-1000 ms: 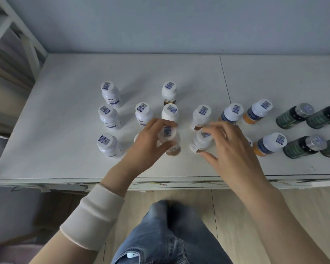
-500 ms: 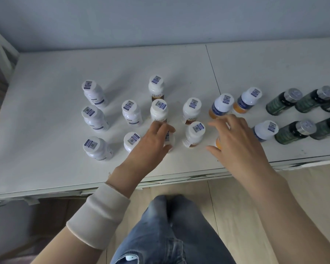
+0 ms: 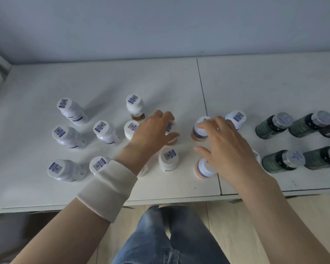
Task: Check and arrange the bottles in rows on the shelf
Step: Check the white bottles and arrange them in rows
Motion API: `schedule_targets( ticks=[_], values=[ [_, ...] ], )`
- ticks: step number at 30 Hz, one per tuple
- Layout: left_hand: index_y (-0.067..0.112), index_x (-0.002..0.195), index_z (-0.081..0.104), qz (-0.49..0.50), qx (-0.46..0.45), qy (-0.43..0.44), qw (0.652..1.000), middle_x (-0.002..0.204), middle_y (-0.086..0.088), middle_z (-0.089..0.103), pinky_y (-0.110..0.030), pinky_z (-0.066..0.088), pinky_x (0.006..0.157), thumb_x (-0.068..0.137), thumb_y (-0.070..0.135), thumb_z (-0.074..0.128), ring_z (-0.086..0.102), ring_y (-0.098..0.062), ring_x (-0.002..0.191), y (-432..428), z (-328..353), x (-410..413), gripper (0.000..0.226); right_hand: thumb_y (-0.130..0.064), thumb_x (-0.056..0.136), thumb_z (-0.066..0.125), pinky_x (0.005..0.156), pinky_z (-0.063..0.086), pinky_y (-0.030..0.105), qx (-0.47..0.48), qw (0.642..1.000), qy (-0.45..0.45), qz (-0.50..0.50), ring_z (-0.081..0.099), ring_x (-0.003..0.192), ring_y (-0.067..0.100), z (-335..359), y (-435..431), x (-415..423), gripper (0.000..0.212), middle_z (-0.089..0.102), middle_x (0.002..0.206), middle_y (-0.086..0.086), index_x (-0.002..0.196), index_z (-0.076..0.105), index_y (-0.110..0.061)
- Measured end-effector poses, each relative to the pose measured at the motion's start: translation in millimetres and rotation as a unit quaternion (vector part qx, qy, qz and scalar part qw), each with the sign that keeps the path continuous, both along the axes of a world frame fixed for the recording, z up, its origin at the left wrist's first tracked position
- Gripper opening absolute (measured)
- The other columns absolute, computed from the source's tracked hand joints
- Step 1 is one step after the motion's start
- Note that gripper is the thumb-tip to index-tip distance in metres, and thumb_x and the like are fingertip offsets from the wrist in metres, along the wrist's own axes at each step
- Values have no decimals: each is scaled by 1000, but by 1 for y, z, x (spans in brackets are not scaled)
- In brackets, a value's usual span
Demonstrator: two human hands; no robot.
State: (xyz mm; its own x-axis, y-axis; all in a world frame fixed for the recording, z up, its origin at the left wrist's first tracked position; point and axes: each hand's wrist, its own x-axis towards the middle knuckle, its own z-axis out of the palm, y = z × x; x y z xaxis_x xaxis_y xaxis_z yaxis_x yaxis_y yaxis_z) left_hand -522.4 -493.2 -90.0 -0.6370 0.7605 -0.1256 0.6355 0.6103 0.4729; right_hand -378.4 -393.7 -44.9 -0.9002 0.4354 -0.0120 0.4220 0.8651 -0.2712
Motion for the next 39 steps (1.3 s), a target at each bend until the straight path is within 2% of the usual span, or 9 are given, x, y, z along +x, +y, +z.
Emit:
schedule_targets(
  ticks=[4, 9, 12, 15, 19, 24, 29, 33, 39],
  values=[
    [25, 104, 61, 134, 164, -134, 968, 98, 5, 63, -27, 49, 76, 75, 33, 69, 61, -16, 90, -22, 18, -9, 32, -39, 82, 62, 80, 49, 30, -215, 968, 121, -54, 58, 101, 18, -8, 21, -4, 50, 56, 117, 2, 124, 50, -16],
    [22, 102, 61, 95, 349, -405, 840, 113, 3, 67, -23, 52, 69, 74, 26, 64, 64, -14, 91, -40, 44, 6, 28, -55, 70, 50, 55, 51, 25, -606, 782, 128, -72, 68, 72, 16, -2, 18, -19, 56, 62, 102, 2, 119, 46, -29],
    [23, 108, 59, 95, 354, -414, 833, 109, 6, 67, -19, 50, 65, 77, 40, 58, 63, -12, 88, -41, 44, 12, 36, -26, 83, 66, 60, 52, 23, -607, 770, 196, -8, 66, 78, 13, -3, 13, -20, 28, 61, 101, 2, 108, 52, -26],
    [20, 106, 58, 109, 363, -398, 836, 90, 9, 67, -17, 50, 63, 79, 34, 61, 63, -8, 78, -42, 44, 10, 31, -17, 77, 67, 80, 50, 22, -577, 781, 234, 46, 60, 99, 7, -10, 6, -17, 40, 55, 115, 0, 110, 49, -31],
    [26, 108, 61, 45, 399, -401, 823, 117, 4, 65, -29, 51, 85, 79, 22, 65, 60, -15, 109, -49, 45, 5, 29, -15, 81, 67, 64, 56, 25, -665, 715, 216, -2, 68, 85, 14, -4, 2, -17, 44, 57, 111, 4, 116, 42, -28],
    [26, 107, 63, 66, 408, -420, 808, 120, 2, 64, -43, 48, 91, 82, 32, 63, 60, -21, 108, -54, 42, 1, 26, -10, 73, 68, 80, 55, 28, -631, 741, 228, 39, 62, 105, 11, -6, -4, -16, 54, 58, 115, -7, 117, 43, -29],
    [24, 110, 63, 26, 439, -405, 801, 127, -2, 61, -43, 38, 105, 82, 21, 65, 50, -23, 126, -52, 40, -2, 28, -13, 80, 64, 71, 57, 26, -666, 713, 218, -30, 68, 92, 11, -6, -8, -16, 39, 57, 116, 12, 113, 45, -19],
    [21, 113, 60, 83, 408, -449, 791, 117, 2, 66, -35, 48, 94, 84, 15, 62, 60, -19, 113, -46, 36, -2, 30, -2, 70, 69, 80, 51, 17, -612, 735, 291, -9, 62, 103, 4, -7, -5, -14, 49, 54, 119, 6, 110, 48, -20],
    [10, 114, 59, 177, 394, -565, 703, 106, -7, 69, -28, 55, 84, 84, 32, 49, 66, -19, 99, -29, 32, 0, 38, -33, 63, 77, 73, 50, 11, -413, 851, 319, -52, 62, 96, 10, 0, -10, -25, 49, 60, 109, 3, 104, 50, -34]
  ],
)
